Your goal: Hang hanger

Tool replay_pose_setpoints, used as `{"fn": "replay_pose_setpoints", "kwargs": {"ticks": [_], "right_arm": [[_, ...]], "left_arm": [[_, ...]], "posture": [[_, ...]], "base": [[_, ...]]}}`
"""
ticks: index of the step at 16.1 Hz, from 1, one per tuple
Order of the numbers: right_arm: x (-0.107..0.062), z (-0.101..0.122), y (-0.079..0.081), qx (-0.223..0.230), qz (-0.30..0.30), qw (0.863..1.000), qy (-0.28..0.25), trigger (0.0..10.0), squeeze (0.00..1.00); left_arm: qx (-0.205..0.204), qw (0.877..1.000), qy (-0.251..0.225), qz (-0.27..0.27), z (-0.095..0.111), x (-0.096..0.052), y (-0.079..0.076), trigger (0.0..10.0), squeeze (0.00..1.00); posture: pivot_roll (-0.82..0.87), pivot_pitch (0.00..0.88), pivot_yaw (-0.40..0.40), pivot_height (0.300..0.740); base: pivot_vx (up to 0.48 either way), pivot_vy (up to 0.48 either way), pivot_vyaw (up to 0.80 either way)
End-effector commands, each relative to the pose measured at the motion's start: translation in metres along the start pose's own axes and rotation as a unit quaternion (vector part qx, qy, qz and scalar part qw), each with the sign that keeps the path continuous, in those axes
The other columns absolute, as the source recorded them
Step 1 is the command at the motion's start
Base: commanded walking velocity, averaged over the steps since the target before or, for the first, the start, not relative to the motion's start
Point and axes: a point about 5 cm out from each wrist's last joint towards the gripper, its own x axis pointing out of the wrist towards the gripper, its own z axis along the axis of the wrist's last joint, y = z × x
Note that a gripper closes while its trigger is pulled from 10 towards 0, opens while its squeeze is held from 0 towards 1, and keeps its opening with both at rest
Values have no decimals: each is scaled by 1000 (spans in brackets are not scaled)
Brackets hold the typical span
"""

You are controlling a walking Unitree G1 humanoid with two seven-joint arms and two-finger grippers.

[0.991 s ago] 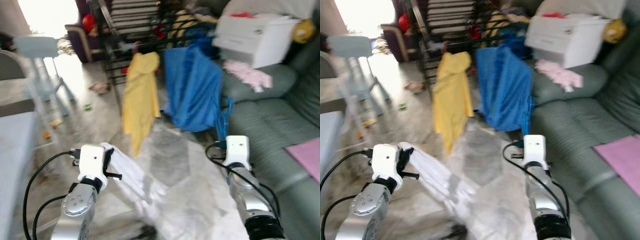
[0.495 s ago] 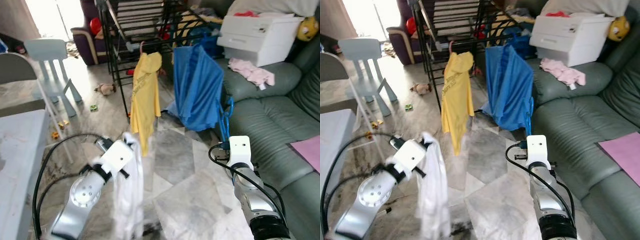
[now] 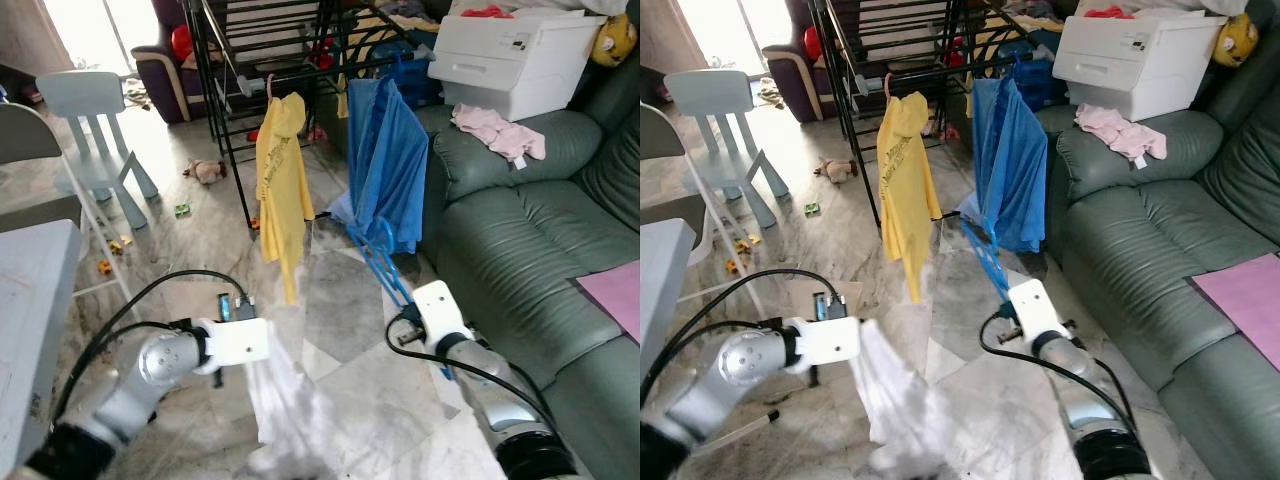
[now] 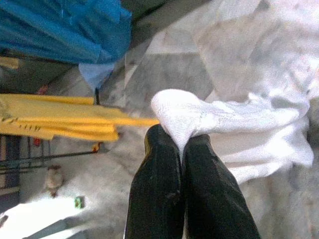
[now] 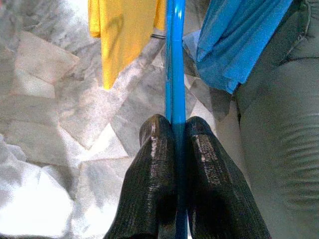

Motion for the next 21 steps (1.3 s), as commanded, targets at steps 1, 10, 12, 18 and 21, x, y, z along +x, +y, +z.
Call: {"fn": "replay_pose_setpoints", "kwargs": {"ticks": [1,10,12,18,21], "right_arm": [[2,7,1,-3,7,1000,-9,10000,0],[-8,47,11,-78,214,971,-69,10000,0],[-12,49,7,-72,231,968,-69,10000,0],[-32,47,-9,-124,328,936,-36,10000,0],[-41,43,-17,-145,364,920,-11,10000,0]], "left_arm": [[33,999,-9,27,6,-4,20,10000,0],[252,951,45,173,11,11,112,10000,0],[251,952,55,169,5,12,112,10000,0],[181,970,107,122,-22,16,97,10000,0],[176,966,133,133,-31,13,99,10000,0]], "posture": [[-40,0,43,740],[-56,0,80,740],[-58,0,84,740],[-69,0,81,740],[-71,0,81,740]], "base": [[0,0,0],[0,0,0],[0,0,0],[0,0,0],[0,0,0]]}}
